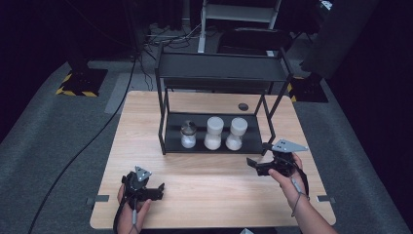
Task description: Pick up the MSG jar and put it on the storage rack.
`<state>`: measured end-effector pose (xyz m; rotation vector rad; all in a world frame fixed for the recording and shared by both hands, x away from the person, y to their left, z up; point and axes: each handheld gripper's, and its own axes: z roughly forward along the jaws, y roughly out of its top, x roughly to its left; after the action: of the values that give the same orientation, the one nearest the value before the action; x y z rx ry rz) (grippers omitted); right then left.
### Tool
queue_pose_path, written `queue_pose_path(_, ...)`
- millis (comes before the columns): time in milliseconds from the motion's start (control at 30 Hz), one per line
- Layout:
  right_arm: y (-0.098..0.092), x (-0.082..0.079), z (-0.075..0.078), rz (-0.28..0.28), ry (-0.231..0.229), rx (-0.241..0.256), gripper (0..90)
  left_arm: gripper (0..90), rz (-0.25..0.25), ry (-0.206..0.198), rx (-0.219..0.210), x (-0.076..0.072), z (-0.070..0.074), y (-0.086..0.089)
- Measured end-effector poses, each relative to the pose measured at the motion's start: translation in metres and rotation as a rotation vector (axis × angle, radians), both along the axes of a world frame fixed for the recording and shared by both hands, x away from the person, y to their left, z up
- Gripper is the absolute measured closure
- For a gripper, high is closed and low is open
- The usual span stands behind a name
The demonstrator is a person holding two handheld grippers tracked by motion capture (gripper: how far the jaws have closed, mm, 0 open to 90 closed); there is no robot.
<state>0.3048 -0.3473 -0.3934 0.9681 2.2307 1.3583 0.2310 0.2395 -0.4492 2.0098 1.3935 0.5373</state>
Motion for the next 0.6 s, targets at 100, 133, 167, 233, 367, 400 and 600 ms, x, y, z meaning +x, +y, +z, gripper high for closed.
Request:
queue_pose_path(100,-0.001,-0.001,-0.007,-0.002,0.011,-0.010,3.1,0.0,0.000,0.000,0.000,0.000,0.000,0.000)
queue_pose_path(133,-0.001,-0.002,-0.009,-0.004,0.013,-0.016,3.1,0.0,0.000,0.000,0.000,0.000,0.000,0.000)
queue_pose_path(167,-0.001,-0.002,-0.012,-0.006,0.017,-0.023,3.1,0.0,0.000,0.000,0.001,0.000,0.000,0.000)
queue_pose_path(233,0.000,-0.003,-0.015,-0.008,0.031,-0.036,3.1,0.0,0.000,0.000,0.000,0.000,0.000,0.000)
queue_pose_path(367,0.000,-0.004,-0.025,-0.015,0.050,-0.057,3.1,0.0,0.000,0.000,0.000,0.000,0.000,0.000)
queue_pose_path(400,0.001,-0.005,-0.028,-0.016,0.055,-0.060,3.1,0.1,0.000,0.000,0.000,0.000,0.000,0.000)
queue_pose_path(600,0.003,-0.006,-0.038,-0.012,0.076,-0.102,3.1,0.0,0.000,0.000,0.000,0.000,0.000,0.000)
